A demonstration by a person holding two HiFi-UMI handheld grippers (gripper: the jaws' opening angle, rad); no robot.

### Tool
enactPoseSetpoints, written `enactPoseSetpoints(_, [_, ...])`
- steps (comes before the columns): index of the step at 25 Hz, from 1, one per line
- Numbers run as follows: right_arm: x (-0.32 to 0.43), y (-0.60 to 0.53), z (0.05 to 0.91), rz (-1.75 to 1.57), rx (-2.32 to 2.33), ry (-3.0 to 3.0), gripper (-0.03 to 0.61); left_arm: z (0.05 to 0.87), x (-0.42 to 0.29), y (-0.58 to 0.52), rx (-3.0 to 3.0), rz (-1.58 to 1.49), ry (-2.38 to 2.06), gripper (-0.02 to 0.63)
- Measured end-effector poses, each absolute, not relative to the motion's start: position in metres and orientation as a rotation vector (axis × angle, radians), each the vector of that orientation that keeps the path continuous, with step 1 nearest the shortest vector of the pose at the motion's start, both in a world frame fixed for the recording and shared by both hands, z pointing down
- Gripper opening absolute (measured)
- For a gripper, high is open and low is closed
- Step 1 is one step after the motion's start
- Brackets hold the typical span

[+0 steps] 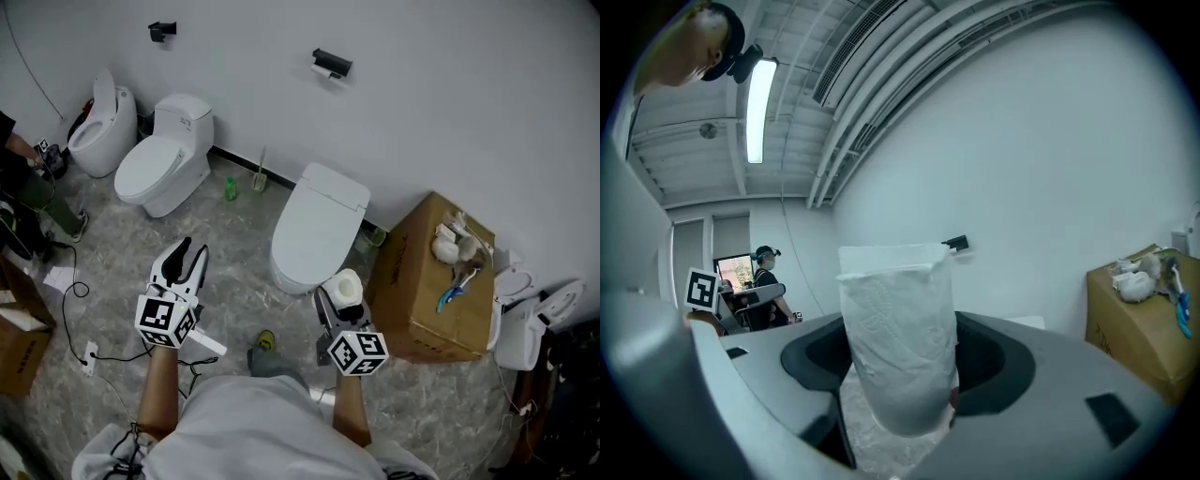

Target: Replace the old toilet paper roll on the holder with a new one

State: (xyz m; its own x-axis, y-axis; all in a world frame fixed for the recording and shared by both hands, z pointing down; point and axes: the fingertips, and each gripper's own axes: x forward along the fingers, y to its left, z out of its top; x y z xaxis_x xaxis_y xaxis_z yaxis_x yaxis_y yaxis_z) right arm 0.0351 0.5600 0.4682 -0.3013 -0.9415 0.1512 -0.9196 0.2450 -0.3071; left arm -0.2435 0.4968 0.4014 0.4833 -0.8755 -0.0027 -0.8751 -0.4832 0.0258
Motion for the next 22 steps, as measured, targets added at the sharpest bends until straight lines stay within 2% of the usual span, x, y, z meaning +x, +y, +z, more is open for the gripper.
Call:
enactPoseSetpoints(12, [0.105,0.402,0.459,-0.524,-1.756,2.48,0.31,0.388,-0.163,0.352,2.692,0.0,-1.591,0.143])
enactPoseSetpoints(22, [0.12,0.355,0.469,-0.544,-1.751,2.479,0.31,0.4,-0.151,0.307,2.654,0.04,-1.61,0.143])
